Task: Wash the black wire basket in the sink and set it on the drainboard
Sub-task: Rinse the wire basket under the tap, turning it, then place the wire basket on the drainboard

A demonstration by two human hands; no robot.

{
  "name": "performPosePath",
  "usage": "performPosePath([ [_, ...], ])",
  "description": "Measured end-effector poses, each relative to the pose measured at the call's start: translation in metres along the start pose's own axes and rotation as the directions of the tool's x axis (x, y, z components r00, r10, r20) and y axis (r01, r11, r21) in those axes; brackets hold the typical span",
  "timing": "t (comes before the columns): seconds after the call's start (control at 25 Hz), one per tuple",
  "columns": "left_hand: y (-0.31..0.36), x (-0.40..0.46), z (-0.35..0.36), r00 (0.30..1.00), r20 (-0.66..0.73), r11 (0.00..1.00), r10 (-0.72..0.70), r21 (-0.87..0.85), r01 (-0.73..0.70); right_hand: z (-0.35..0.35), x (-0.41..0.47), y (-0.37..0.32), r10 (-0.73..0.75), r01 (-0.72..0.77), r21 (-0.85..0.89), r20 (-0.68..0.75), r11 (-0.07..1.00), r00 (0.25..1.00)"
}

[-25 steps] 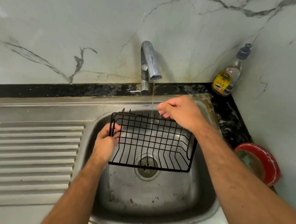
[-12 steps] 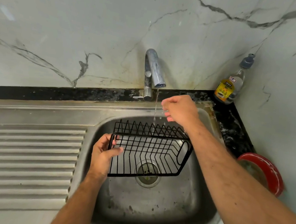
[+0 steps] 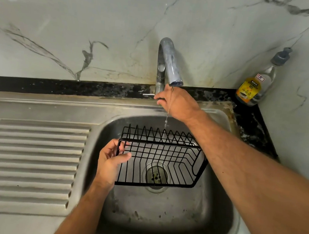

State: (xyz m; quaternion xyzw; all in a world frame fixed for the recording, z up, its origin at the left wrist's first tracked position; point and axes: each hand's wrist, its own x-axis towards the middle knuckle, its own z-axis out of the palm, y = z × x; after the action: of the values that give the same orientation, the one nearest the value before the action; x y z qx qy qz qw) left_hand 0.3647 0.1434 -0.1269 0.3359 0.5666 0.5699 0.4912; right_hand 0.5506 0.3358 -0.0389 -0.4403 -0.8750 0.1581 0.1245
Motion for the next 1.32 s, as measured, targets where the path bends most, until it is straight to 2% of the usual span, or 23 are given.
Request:
performPosePath([
  [0.12,-0.011,0.004,-0.003,1.0,-0.01,1.0,-0.02,-0.014,0.02,0.005,0.01,0.004,-0.066,0.063,-0.04,-0.073,0.997,0.995],
  [0.24,-0.018,0.009,-0.002,0.999,-0.027,0.999,-0.042,-0.029,0.041,0.014,0.027,0.004,-0.053,0.058,-0.234,0.026,0.971,0.998],
  [0.32,-0.02,0.011,0.001,0.999,-0.029,0.999,-0.043,-0.021,0.043,0.02,0.041,0.003,-0.01,0.017,-0.249,0.031,0.968,0.999],
  [0.44,-0.021,0.013,0.003,0.998,-0.024,0.999,-0.051,-0.009,0.051,0.031,0.052,0.009,0.072,-0.072,0.002,-0.006,0.997,0.997],
  [0.52,-0.022,0.013,0.003,0.998,-0.034,0.999,-0.046,-0.007,0.045,0.035,0.048,0.013,0.158,-0.148,0.171,-0.042,0.974,0.987],
  [0.68,-0.019,0.013,0.002,0.998,-0.054,1.0,-0.026,0.006,0.026,0.034,0.029,0.013,0.337,-0.211,0.535,-0.149,0.818,0.93],
  [0.76,-0.017,0.015,0.0,0.999,-0.048,1.0,-0.004,0.012,0.005,0.03,0.024,0.01,0.406,-0.249,0.584,-0.153,0.773,0.901],
  [0.92,-0.01,0.015,-0.002,0.998,-0.064,1.0,-0.002,-0.021,0.001,0.011,0.019,0.006,0.437,-0.34,0.616,-0.007,0.711,0.9],
  [1.0,-0.007,0.014,-0.003,0.998,-0.069,0.997,0.007,-0.074,-0.012,-0.001,0.006,0.013,0.415,-0.386,0.587,0.092,0.712,0.905],
  [1.04,-0.008,0.015,-0.004,0.998,-0.067,0.994,0.008,-0.104,-0.015,-0.006,-0.003,0.02,0.436,-0.447,0.56,0.163,0.697,0.885],
  [1.12,-0.008,0.015,-0.004,0.999,-0.053,0.99,0.01,-0.142,-0.017,-0.009,-0.026,0.041,0.554,-0.62,0.459,0.288,0.637,0.781],
  [1.16,-0.008,0.014,-0.003,0.999,-0.033,0.991,0.017,-0.135,-0.021,-0.008,-0.039,0.05,0.633,-0.704,0.352,0.311,0.616,0.709],
  [1.24,-0.006,0.01,0.004,1.0,0.013,0.994,0.025,-0.109,-0.023,-0.002,-0.062,0.062,0.744,-0.778,0.096,0.242,0.621,0.623],
  [1.32,-0.002,0.005,0.012,0.999,0.038,0.998,0.02,-0.065,-0.017,0.009,-0.079,0.06,0.764,-0.8,0.12,0.243,0.587,0.597],
])
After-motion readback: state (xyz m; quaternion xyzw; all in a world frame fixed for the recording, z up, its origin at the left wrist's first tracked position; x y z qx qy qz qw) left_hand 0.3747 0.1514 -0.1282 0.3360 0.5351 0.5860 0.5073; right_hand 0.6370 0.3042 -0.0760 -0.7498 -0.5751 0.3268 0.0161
